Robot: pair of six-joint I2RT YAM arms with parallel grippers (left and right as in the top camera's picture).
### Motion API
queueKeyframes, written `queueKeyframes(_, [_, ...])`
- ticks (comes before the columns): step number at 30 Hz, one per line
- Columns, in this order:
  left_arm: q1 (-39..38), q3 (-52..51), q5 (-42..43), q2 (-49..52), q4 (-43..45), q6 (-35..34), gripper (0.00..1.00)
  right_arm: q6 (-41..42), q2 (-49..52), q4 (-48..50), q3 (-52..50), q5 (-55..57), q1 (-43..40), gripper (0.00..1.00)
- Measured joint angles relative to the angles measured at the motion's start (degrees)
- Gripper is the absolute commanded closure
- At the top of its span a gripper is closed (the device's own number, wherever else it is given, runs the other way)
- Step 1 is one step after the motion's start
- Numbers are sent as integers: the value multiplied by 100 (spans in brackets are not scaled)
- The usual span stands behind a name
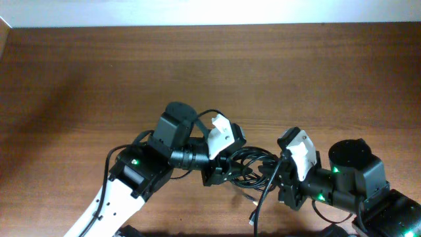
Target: Untangle cables
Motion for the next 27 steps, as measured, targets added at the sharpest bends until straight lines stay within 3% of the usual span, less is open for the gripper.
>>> queueKeyframes(1, [-11,0,39,26,-7,-2,33,-48,2,15,0,-42,0,96])
queueKeyframes(2, [-11,0,76,46,-4,-2,14,-28,2,13,0,-7,0,96])
queueKeyframes(3, [-7,0,140,59,7,22,0,142,-4,-37,0,138,4,96])
queueKeyframes(10, [79,0,1008,63,-409,20,0,769,-35,-44,0,1325,33,96])
queueKeyframes(13, [50,0,1351,61,-413,20,10,977,-26,-46,0,1856,20,96])
queueKeyframes(14, [50,0,1338,57,-413,33,16,999,-26,-48,0,1895,20,96])
queueKeyframes(15, [50,0,1285,52,-413,22,30,1014,-39,-48,0,1904,20,96])
queueKeyframes(18, [50,0,863,50,-407,24,38,1023,-284,-50,0,1941,20,96])
queueKeyframes(20, [50,-9,614,50,-151,0,41,1021,-568,-66,0,1902,20,96])
queueKeyframes(24, [33,-28,348,42,809,-614,37,1021,-608,-151,2,1840,13,96])
queueKeyframes(27, [33,-26,297,35,868,-828,41,1016,-608,-157,2,1779,13,96])
